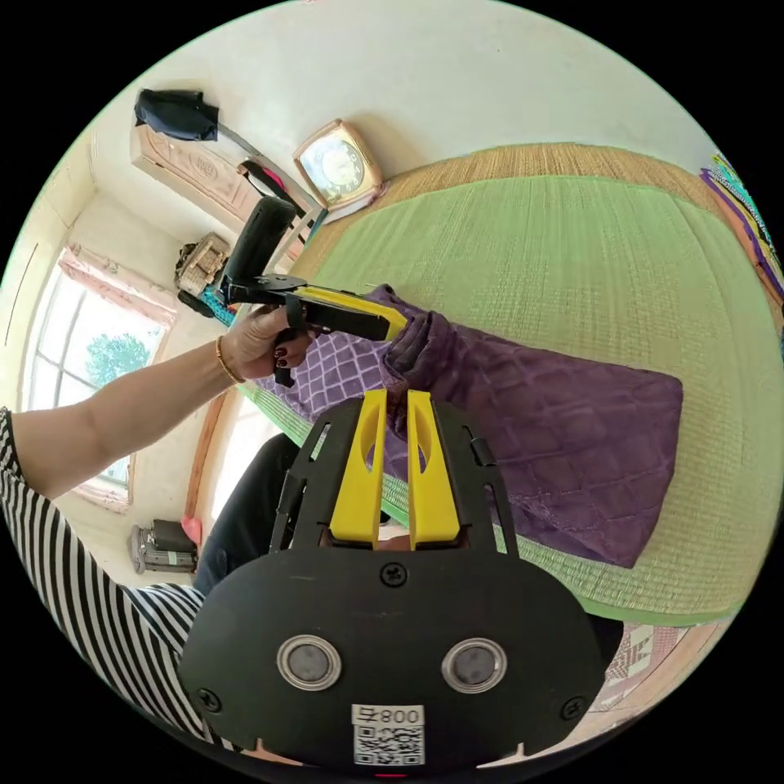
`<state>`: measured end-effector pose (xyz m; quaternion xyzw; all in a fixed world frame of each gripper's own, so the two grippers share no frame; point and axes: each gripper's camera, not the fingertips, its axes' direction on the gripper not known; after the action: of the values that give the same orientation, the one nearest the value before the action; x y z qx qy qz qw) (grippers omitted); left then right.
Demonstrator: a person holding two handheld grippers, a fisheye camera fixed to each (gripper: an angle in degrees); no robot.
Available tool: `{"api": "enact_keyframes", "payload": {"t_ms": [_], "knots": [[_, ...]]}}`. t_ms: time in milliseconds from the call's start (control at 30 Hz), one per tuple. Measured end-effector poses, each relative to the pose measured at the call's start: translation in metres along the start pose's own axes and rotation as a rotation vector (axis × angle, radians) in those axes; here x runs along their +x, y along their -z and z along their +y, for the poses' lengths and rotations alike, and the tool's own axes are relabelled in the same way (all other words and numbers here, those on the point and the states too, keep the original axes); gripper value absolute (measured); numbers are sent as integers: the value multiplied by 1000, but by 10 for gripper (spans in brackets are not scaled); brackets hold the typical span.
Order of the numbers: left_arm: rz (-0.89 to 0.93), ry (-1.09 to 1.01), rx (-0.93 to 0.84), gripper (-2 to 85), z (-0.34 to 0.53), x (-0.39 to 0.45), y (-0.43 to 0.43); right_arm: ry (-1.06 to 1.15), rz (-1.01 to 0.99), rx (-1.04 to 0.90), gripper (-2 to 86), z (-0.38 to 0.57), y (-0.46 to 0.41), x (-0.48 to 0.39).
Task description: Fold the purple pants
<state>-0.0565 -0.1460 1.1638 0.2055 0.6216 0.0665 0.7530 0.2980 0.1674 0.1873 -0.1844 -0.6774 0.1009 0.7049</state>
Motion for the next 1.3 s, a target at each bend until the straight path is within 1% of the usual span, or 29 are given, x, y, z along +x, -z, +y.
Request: {"api": "enact_keyframes", "payload": {"t_ms": [100, 233, 333, 367, 433, 567, 633, 700, 733, 767, 867, 933, 967, 1000, 1067, 1133, 1200, 1233, 1300], "knots": [[32, 31, 85, 13, 8, 12, 16, 13, 25, -63, 51, -7, -20, -1], [82, -2, 138, 6, -1, 46, 20, 41, 22, -78, 63, -14, -21, -1], [50, 2, 97, 4, -18, 68, 8, 71, -11, -90, 71, -21, -17, -3], [-5, 13, 78, 3, -22, 73, 4, 94, -20, -96, 73, -23, -13, -6], [-5, 35, 52, 1, -26, 79, 1, 111, -22, -93, 72, -26, -5, -9], [-45, 29, 138, 1, -31, 111, 22, 119, 13, -56, 52, -37, 15, -6], [-68, 35, 133, 1, -36, 122, 22, 94, 2, -77, 41, -46, 10, 2], [-136, 100, 21, 1, -45, 129, 4, 88, -23, -180, 30, -56, -14, 11], [-135, 108, 9, 1, -46, 132, 2, 84, -38, -185, 27, -59, -14, 12], [-134, 118, 39, 1, -46, 141, 5, 88, -45, -165, 21, -63, -5, 10], [-108, 93, 121, 1, -41, 174, 13, 113, 13, -114, 11, -68, 16, 4], [-105, 97, 89, 1, -40, 188, 2, 93, -8, -154, 8, -73, 9, 10], [-133, 121, 31, 2, -41, 195, -10, 75, -43, -182, 7, -77, 4, 17], [-171, 144, 12, 2, -40, 203, -16, 47, -90, -171, 7, -81, 8, 22], [-170, 166, 51, 4, -37, 219, -13, 34, -108, -124, 9, -85, 27, 23], [-139, 161, 124, 6, -32, 241, -5, 41, -84, -77, 12, -83, 53, 24], [-77, 132, 183, 14, -27, 275, -5, 8, -11, -11, 24, -73, 94, 39], [-60, 116, 187, 17, -27, 284, -7, -12, 8, 7, 28, -69, 106, 46], [-29, 44, 161, 39, -33, 326, -27, -124, 49, 67, 57, -52, 147, 83]]}}
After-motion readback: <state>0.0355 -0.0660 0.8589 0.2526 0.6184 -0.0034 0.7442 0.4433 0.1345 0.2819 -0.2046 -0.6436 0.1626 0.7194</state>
